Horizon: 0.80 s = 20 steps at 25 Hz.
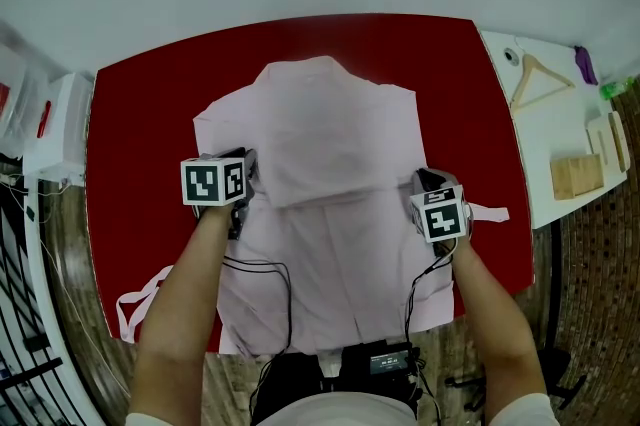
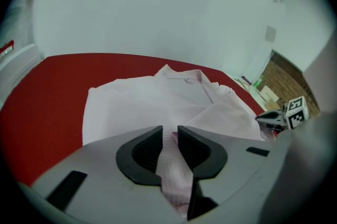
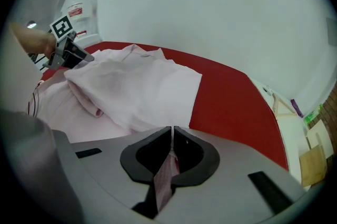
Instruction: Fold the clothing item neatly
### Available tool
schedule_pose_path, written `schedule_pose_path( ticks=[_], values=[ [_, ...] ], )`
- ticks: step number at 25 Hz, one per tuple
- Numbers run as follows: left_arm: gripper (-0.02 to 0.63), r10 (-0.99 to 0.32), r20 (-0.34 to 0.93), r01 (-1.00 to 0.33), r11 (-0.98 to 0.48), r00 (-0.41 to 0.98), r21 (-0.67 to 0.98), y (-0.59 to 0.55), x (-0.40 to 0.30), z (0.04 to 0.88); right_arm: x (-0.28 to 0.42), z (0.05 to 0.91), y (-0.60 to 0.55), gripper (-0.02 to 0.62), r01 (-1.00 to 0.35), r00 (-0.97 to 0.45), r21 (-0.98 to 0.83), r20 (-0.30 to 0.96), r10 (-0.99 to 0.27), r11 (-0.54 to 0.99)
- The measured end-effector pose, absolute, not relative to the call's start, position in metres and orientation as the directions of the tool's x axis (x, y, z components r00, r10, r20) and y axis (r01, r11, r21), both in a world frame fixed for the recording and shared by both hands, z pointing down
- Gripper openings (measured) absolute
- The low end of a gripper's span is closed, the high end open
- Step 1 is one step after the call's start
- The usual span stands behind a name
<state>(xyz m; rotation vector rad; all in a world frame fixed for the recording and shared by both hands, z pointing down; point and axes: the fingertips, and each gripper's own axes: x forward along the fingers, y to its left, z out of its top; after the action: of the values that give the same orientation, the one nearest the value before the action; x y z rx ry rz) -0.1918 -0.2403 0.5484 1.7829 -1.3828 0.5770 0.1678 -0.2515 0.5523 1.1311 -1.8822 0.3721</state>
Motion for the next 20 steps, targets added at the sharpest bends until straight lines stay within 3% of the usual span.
schedule_pose_path(
  ticks=[2, 10, 15, 16, 18, 20],
  values=[
    [0.095, -0.571, 0.755, -0.939, -0.095, 0.323, 0.330, -0.241, -0.189, 0.551, 0.167, 0.552, -0.252, 0.027, -0.822, -0.197, 0.180, 0.801, -0.566, 0.540],
    [0.100, -0.609, 0.692, -0.882, -0.025, 0.387, 0.471, -0.245, -0.195, 0.540, 0.167, 0.553, -0.253, 0.025, -0.822, -0.200, 0.181, 0.795, -0.572, 0.539],
    [0.098, -0.545, 0.749, -0.911, -0.075, 0.377, 0.405, -0.238, -0.186, 0.554, 0.167, 0.554, -0.252, 0.023, -0.817, -0.193, 0.191, 0.798, -0.571, 0.543],
    [0.094, -0.542, 0.759, -0.922, -0.082, 0.360, 0.379, -0.238, -0.187, 0.555, 0.167, 0.554, -0.252, 0.023, -0.816, -0.191, 0.194, 0.798, -0.571, 0.544],
    [0.024, -0.551, 0.765, -0.934, -0.087, 0.334, 0.346, -0.239, -0.189, 0.555, 0.167, 0.554, -0.253, 0.023, -0.816, -0.191, 0.195, 0.798, -0.571, 0.545],
    [0.012, -0.571, 0.752, -0.933, -0.074, 0.328, 0.351, -0.238, -0.193, 0.552, 0.167, 0.553, -0.253, 0.023, -0.817, -0.192, 0.193, 0.798, -0.572, 0.543]
  ],
)
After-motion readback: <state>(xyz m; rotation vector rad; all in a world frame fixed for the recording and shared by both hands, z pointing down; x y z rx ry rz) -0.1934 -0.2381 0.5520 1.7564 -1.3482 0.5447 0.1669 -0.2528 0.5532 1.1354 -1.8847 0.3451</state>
